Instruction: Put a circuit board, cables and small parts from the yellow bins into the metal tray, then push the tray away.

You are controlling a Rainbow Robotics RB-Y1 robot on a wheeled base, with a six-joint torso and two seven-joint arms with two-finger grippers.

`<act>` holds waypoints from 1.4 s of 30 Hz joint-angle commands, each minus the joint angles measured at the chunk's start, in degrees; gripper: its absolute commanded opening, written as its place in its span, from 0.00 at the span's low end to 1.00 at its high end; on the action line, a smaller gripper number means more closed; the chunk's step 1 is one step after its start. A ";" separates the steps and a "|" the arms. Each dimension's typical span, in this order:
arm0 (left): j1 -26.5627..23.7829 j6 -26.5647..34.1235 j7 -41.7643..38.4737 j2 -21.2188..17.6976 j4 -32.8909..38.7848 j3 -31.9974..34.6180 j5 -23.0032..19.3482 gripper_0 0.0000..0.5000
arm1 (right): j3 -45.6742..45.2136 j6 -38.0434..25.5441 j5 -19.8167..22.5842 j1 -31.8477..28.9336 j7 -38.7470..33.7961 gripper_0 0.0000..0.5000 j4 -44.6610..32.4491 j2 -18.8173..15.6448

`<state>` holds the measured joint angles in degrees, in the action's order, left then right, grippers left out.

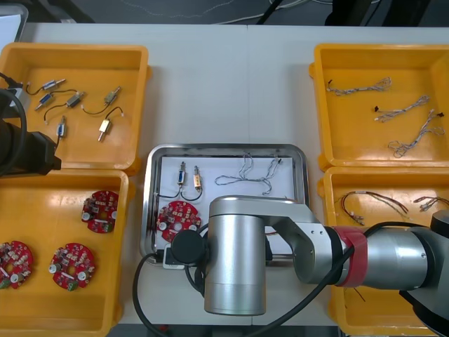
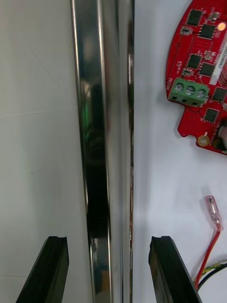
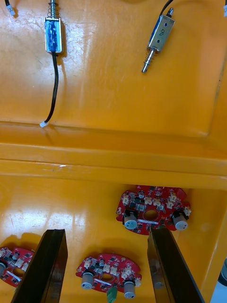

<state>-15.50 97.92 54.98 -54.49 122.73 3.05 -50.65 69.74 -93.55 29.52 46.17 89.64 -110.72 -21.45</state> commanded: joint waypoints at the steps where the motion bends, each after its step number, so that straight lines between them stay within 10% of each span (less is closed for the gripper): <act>1: 1.09 -0.10 -1.28 -2.37 1.64 1.87 -0.42 1.00 | 1.89 0.92 -0.87 1.82 1.59 1.00 -0.11 1.50; 22: 1.09 -0.10 -1.28 -2.37 1.64 1.87 -0.42 1.00 | 2.15 1.36 -2.54 0.85 2.20 1.00 1.12 1.68; 26: 1.09 -0.10 -1.28 -2.37 1.64 1.87 -0.42 1.00 | 2.24 1.27 -2.80 0.85 2.20 0.60 1.12 1.85; 28: 1.09 -0.10 -1.28 -2.37 1.64 1.87 -0.42 1.00 | 2.24 1.36 -2.98 0.85 2.03 0.19 1.04 1.85; 30: 1.09 -0.10 -1.28 -2.37 1.64 1.87 -0.42 1.00 | 2.24 1.36 -3.33 0.85 2.11 0.06 1.12 1.85; 42: 1.09 -0.10 -1.28 -2.37 1.64 1.87 -0.42 1.00 | 2.24 1.62 -3.68 4.28 1.67 0.00 1.12 1.41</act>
<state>-15.50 97.92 54.98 -54.49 122.73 3.05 -50.65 71.30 -92.63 26.17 47.41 89.66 -109.03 -21.18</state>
